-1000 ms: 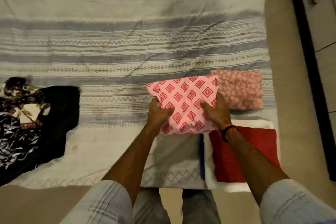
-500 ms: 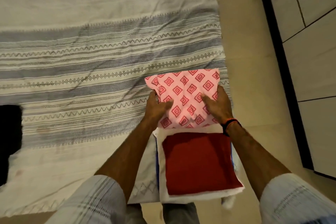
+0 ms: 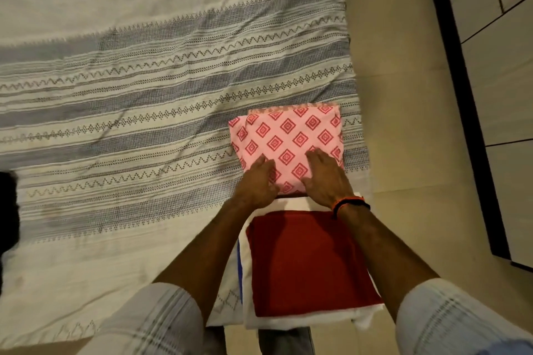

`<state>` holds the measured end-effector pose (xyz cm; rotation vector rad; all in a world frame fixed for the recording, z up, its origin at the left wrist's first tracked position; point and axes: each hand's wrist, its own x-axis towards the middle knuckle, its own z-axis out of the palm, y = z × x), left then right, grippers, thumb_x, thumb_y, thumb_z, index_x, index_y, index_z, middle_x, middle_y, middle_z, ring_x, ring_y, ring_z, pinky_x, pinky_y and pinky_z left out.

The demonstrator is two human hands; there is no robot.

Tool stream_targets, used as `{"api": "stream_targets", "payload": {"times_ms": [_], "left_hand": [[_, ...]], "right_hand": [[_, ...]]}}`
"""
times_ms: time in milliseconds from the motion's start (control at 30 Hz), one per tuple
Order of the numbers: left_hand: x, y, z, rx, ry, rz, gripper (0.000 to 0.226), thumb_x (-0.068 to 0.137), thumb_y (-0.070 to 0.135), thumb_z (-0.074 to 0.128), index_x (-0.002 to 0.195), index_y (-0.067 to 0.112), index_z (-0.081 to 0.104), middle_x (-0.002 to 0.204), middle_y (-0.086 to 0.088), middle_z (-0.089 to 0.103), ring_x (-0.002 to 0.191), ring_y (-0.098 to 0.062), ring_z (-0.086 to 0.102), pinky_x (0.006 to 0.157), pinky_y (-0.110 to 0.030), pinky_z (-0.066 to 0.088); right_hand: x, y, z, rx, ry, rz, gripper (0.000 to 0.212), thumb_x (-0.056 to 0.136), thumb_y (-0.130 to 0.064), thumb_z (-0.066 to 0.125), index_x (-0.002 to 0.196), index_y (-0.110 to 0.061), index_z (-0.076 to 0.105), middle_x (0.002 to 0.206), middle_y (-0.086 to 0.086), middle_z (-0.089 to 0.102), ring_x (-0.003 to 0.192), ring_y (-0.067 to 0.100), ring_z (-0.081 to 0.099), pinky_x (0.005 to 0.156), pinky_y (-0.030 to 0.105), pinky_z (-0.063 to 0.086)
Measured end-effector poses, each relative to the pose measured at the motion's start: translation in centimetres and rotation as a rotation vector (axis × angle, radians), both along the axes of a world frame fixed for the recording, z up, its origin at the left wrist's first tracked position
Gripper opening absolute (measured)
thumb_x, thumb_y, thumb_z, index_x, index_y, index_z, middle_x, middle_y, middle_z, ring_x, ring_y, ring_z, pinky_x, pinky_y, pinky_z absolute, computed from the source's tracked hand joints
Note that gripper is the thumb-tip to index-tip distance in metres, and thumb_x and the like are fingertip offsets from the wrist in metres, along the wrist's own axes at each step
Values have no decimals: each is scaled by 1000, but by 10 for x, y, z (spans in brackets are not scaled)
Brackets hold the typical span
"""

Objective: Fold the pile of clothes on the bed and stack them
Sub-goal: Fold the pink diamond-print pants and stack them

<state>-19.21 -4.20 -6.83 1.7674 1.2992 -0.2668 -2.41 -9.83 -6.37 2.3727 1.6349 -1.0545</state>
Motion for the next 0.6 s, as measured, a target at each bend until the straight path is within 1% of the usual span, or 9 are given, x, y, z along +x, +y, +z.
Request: {"api": "stream_targets", "payload": {"times_ms": [67,100,133,200,267,400,467,600], "left_hand": [[1,-1,-3,-61,66,-79,73,89,34,66,151,15,32,162,-8,18,145,-32,25,114,-51,33],[1,0,-4,-72,89,-98,76,90,36,66,153,16,28,163,-8,13,147,-32,21,116,-51,30],[1,-1,-3,-71,83,-102,76,89,37,66,152,16,28,163,-9,15,147,-33,21,115,-51,31],[0,-1,3,-69,31,-72,72,87,39,68,148,16,36,155,-11,30,141,-33,32,112,-48,36],[-2,-2,15,-57,-6,-41,74,86,38,70,148,15,37,150,-11,38,136,-30,38,111,-43,37],[-15,-8,51,-24,-60,50,70,87,29,71,146,10,39,145,-11,45,133,-29,43,106,-34,36],[-24,-13,71,2,-62,95,68,89,27,70,146,8,38,146,-12,45,134,-29,43,104,-30,34],[-51,-24,105,53,-65,175,67,91,26,69,146,5,38,150,-12,44,136,-27,42,98,-23,33]], "right_hand": [[1,-4,-3,-73,2,34,72,93,-28,59,153,-12,23,162,12,16,145,32,24,113,47,29],[2,-4,-4,-79,-1,49,74,92,-29,59,154,-13,21,163,12,14,145,32,23,114,47,29],[2,-5,-2,-75,9,46,74,92,-30,59,154,-13,21,163,12,14,146,32,22,114,48,28],[3,-5,1,-53,54,3,72,91,-28,60,152,-13,26,162,12,19,146,31,23,116,50,29],[4,-6,8,-19,98,-36,70,90,-26,62,151,-13,30,159,11,26,145,30,26,117,49,28],[-5,-12,35,93,146,-89,64,91,-23,64,147,-10,38,151,12,39,138,30,36,115,45,31],[-15,-14,52,132,167,-113,60,92,-23,65,145,-9,40,148,13,43,135,30,41,113,43,33],[-45,-14,82,196,217,-109,55,91,-23,67,139,-9,45,136,14,51,122,30,52,106,44,41]]}}
